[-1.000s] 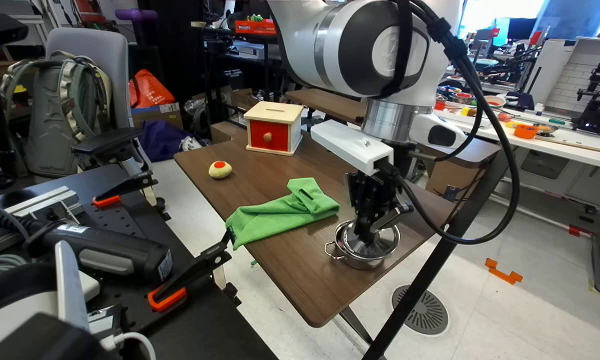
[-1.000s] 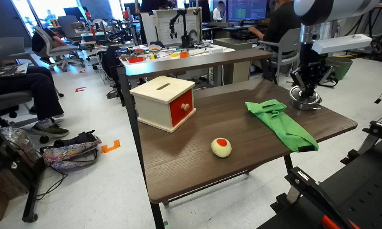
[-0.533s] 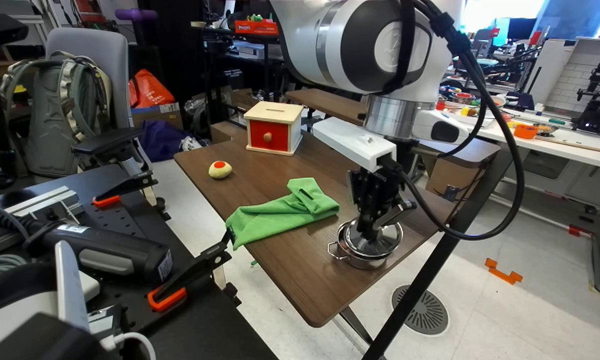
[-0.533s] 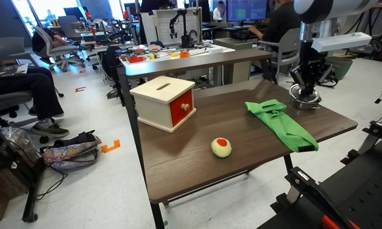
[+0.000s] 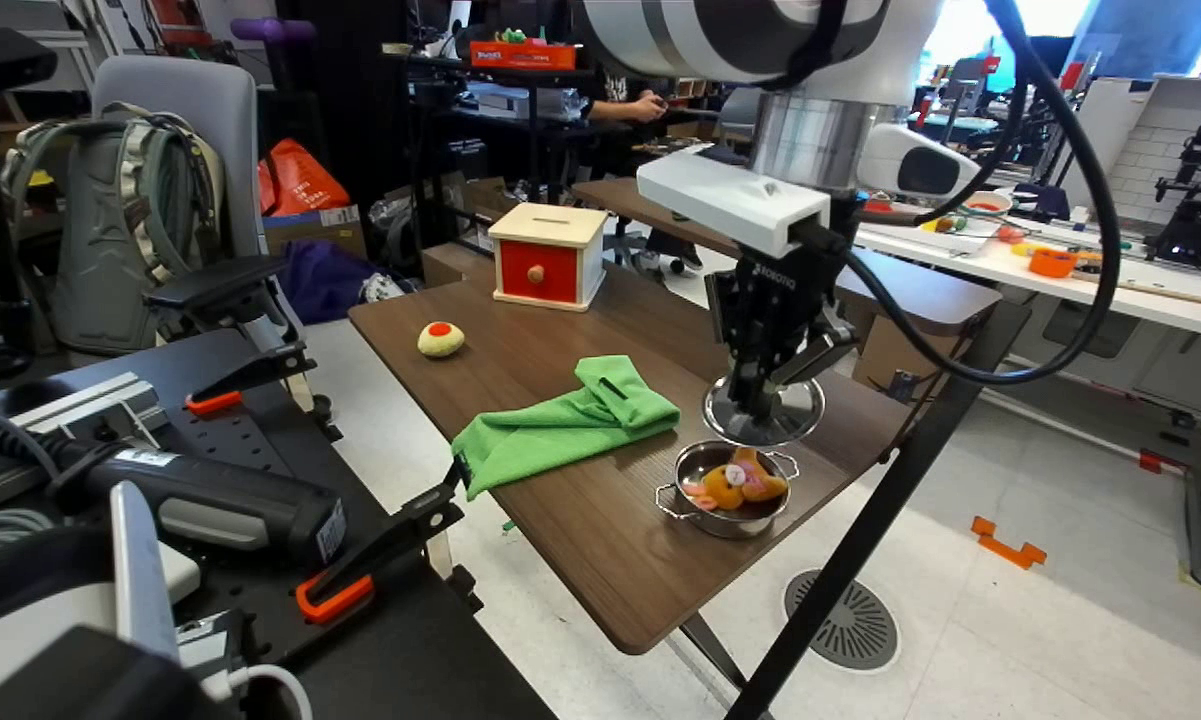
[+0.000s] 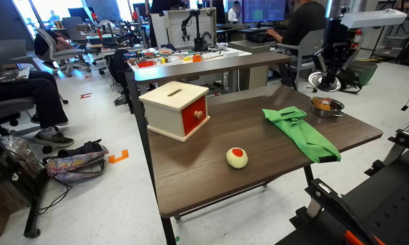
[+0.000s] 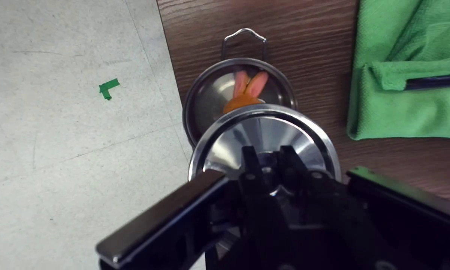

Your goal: Remove the lid from the silver pot

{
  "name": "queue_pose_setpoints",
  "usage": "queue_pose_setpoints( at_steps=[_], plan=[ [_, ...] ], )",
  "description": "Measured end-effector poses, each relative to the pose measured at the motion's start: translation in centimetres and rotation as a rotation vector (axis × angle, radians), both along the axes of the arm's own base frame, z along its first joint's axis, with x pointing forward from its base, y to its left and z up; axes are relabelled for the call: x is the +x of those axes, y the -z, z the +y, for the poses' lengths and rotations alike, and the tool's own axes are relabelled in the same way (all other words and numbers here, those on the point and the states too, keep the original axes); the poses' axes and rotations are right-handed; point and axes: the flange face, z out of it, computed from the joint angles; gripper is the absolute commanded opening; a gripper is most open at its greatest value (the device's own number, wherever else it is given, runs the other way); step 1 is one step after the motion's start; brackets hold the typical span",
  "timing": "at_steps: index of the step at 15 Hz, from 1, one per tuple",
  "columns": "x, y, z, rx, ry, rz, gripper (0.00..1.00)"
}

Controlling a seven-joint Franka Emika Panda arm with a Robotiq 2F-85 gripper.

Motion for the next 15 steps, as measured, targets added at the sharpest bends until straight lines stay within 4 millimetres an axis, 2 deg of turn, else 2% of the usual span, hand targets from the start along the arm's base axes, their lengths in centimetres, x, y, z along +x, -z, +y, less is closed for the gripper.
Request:
queue_pose_setpoints(
  at_steps=[3, 10, 12, 15],
  plan=[
    [0.4, -1.4, 1.7, 0.033, -0.044, 0.019, 0.05],
    [2.9, -2.0, 7.2, 0.067, -0.132, 0.044, 0.05],
    [4.2, -2.1, 7.8, 0.071, -0.140, 0.051, 0.05],
    [6.1, -1.2, 7.7, 0.077, -0.128, 0.078, 0.05]
  ],
)
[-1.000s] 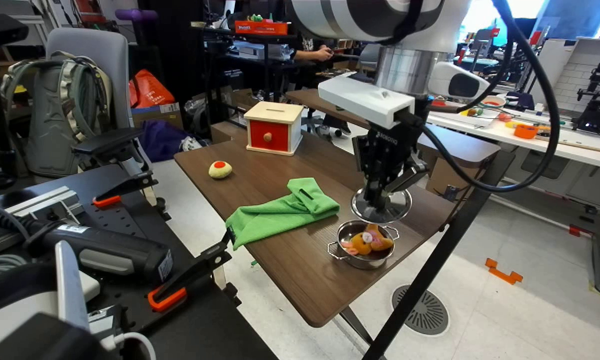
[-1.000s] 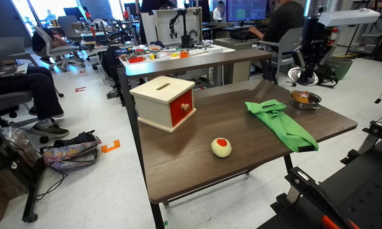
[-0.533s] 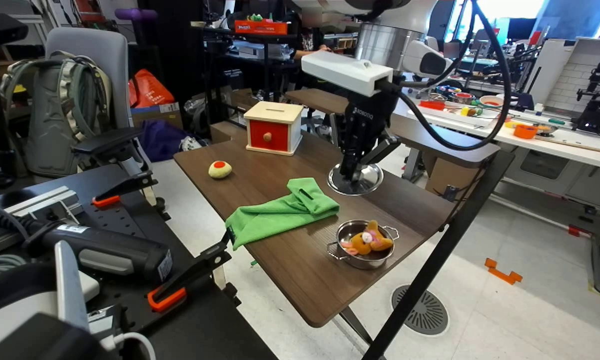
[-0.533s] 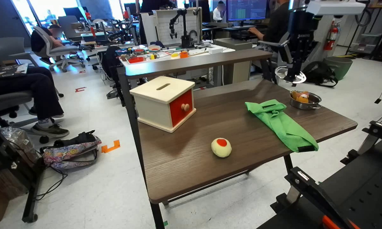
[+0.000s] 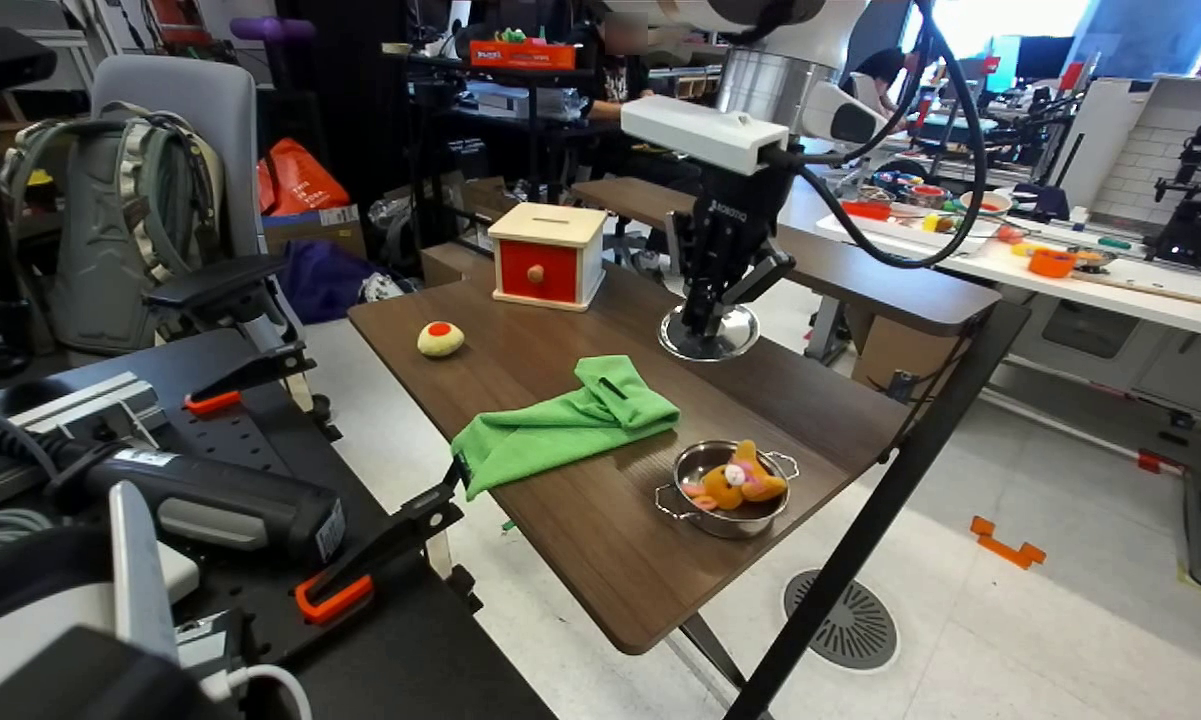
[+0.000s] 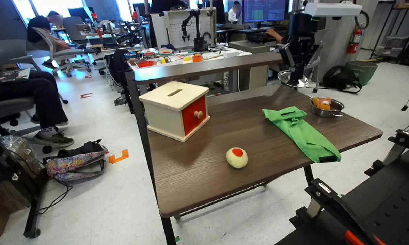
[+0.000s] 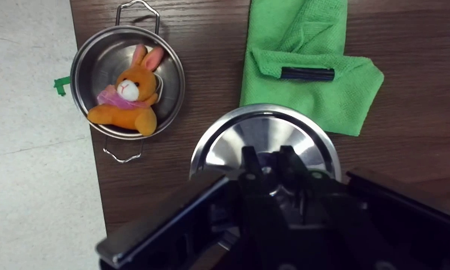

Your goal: Remove the lid from the silver pot

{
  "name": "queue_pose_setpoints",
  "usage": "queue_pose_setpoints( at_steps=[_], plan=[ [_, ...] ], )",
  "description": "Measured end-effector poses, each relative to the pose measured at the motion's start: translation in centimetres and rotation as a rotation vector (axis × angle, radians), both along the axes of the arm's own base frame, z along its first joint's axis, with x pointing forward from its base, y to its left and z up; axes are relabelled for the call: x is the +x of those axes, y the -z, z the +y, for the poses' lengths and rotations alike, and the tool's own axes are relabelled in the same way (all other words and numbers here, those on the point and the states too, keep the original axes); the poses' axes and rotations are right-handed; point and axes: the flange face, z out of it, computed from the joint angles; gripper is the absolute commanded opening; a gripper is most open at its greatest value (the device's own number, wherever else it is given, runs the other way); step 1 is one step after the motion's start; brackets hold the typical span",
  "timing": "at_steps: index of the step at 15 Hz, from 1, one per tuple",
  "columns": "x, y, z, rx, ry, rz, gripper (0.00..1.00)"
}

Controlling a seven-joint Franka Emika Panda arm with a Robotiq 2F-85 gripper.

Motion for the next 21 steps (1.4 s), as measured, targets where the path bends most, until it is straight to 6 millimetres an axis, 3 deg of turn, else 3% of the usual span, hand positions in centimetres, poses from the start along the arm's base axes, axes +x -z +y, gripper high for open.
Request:
queue_pose_setpoints(
  at_steps=[5, 13, 21],
  plan=[
    [2.0, 3.3, -1.3, -0.007, 0.039, 0.065, 0.05],
    [3.7, 9.3, -2.7, -0.039, 0.086, 0.092, 0.05],
    [4.9, 10.7, -3.0, -0.057, 0.109, 0.121, 0.05]
  ],
)
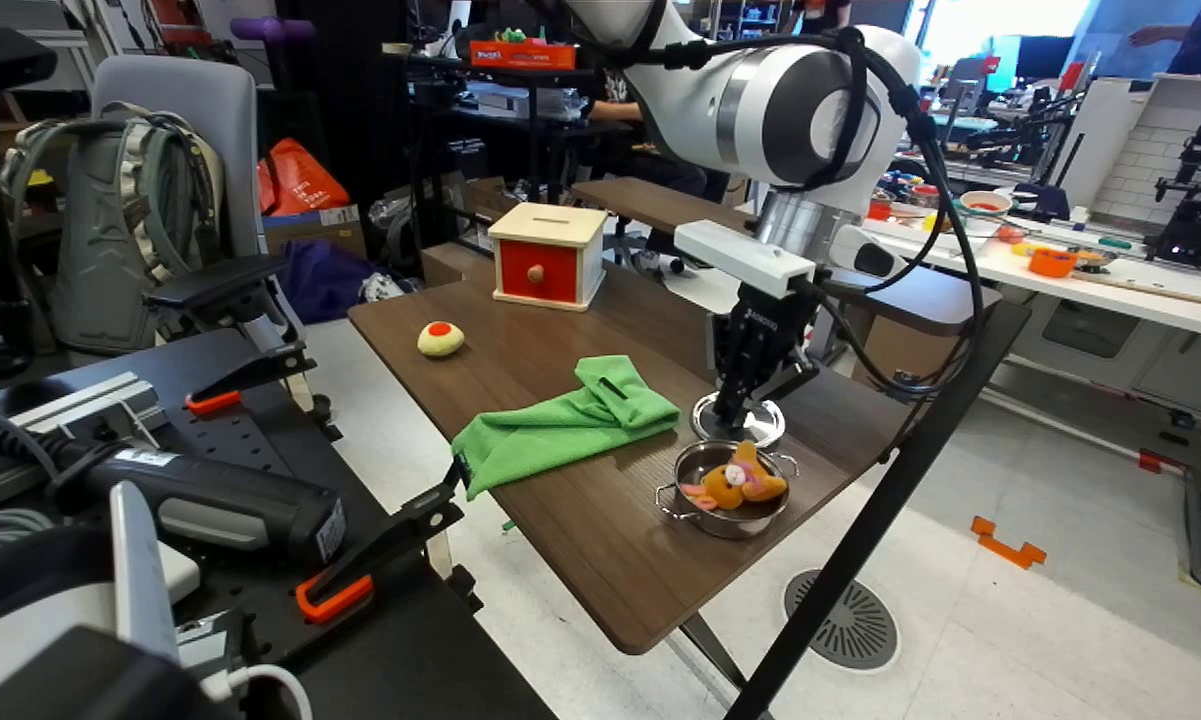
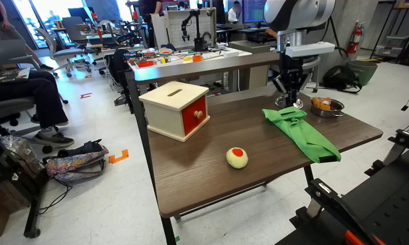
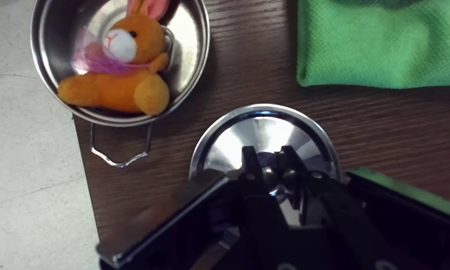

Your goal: Remove the lid from the silver pot

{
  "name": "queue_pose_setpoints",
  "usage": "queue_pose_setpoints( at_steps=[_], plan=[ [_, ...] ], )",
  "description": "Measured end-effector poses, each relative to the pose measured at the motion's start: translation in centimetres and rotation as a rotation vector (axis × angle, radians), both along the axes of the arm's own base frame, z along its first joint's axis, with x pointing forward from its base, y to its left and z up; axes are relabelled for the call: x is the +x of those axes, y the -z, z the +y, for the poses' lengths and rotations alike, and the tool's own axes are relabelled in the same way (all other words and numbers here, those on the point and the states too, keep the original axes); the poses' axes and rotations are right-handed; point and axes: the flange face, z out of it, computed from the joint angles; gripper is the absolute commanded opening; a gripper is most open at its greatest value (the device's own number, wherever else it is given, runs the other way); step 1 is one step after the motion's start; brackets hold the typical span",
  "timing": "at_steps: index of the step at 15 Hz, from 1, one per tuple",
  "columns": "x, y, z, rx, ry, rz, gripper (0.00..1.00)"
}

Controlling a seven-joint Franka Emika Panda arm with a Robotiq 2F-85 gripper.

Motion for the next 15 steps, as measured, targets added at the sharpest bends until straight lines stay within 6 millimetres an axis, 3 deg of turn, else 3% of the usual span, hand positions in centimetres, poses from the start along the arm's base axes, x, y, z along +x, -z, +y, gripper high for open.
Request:
queue_pose_setpoints(
  at_steps=[1, 2, 5, 10, 13, 15],
  plan=[
    [0.1, 0.1, -0.1, -0.004, 0.001, 0.002, 0.05],
    [0.1, 0.2, -0.2, -0.008, 0.003, 0.004, 0.45],
    [0.3, 0.4, -0.5, -0.023, 0.010, 0.018, 0.59],
    [0.5, 0.5, -0.9, -0.046, 0.007, 0.015, 0.97],
    [0.9, -0.5, -0.9, -0.048, 0.008, 0.000, 1.00],
    [1.3, -2.5, -1.1, -0.050, 0.009, -0.025, 1.00]
  ],
)
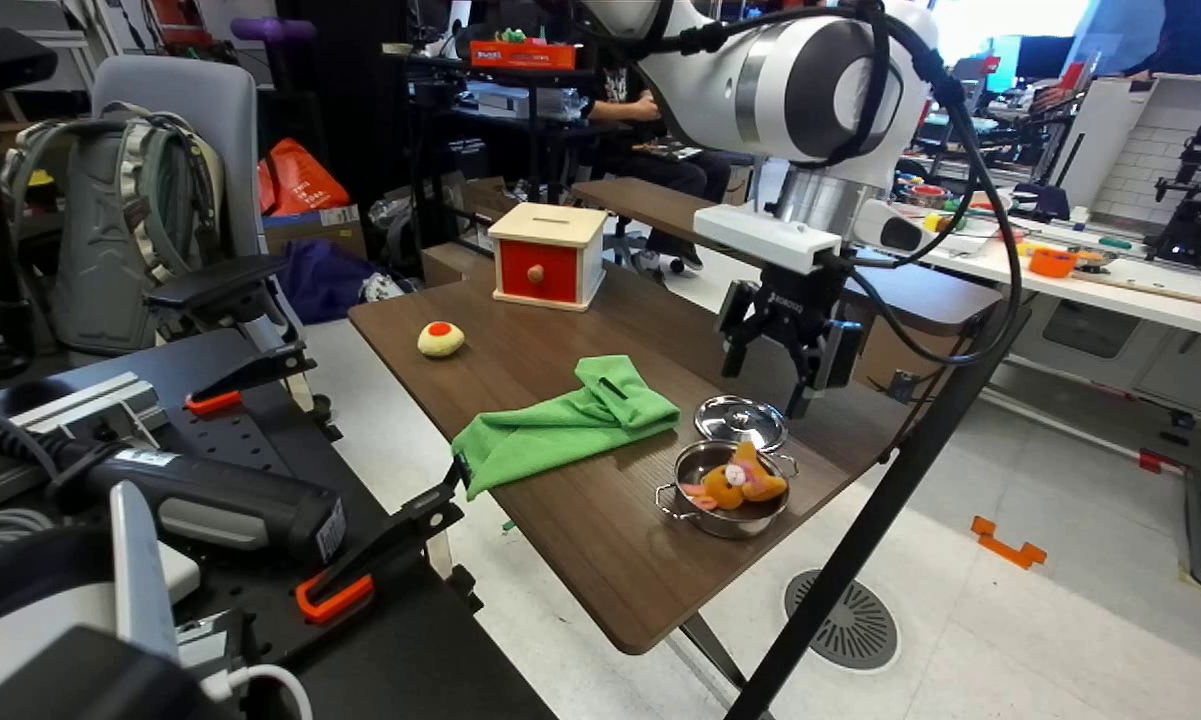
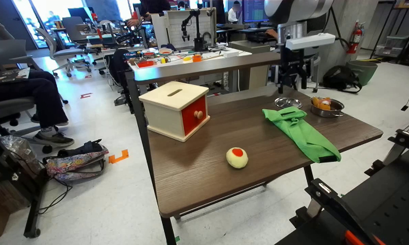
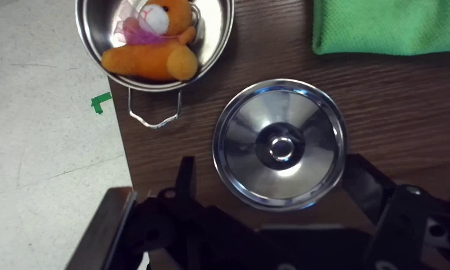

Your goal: Remove the lid from the silver pot

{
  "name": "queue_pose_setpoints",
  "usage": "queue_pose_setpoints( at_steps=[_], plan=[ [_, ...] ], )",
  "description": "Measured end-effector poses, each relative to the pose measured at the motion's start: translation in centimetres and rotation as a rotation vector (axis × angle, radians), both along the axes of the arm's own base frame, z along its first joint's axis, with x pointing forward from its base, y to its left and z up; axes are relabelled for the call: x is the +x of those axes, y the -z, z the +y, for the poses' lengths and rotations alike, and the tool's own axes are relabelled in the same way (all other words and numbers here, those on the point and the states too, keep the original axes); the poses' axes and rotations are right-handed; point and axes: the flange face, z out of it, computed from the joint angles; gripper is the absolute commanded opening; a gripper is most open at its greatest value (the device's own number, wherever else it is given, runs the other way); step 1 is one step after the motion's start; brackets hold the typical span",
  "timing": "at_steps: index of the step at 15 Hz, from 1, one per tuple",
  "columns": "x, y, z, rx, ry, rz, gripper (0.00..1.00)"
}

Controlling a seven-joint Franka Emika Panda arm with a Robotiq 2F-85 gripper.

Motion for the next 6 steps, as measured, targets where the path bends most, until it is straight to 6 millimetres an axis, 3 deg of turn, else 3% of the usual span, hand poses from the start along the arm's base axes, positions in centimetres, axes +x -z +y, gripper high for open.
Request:
queue_pose_setpoints(
  at_steps=[3, 6],
  plan=[
    [0.3, -4.3, -0.6, -0.001, -0.005, -0.043, 1.00],
    [-0.6, -8.2, -1.7, 0.027, -0.070, -0.049, 1.00]
  ],
)
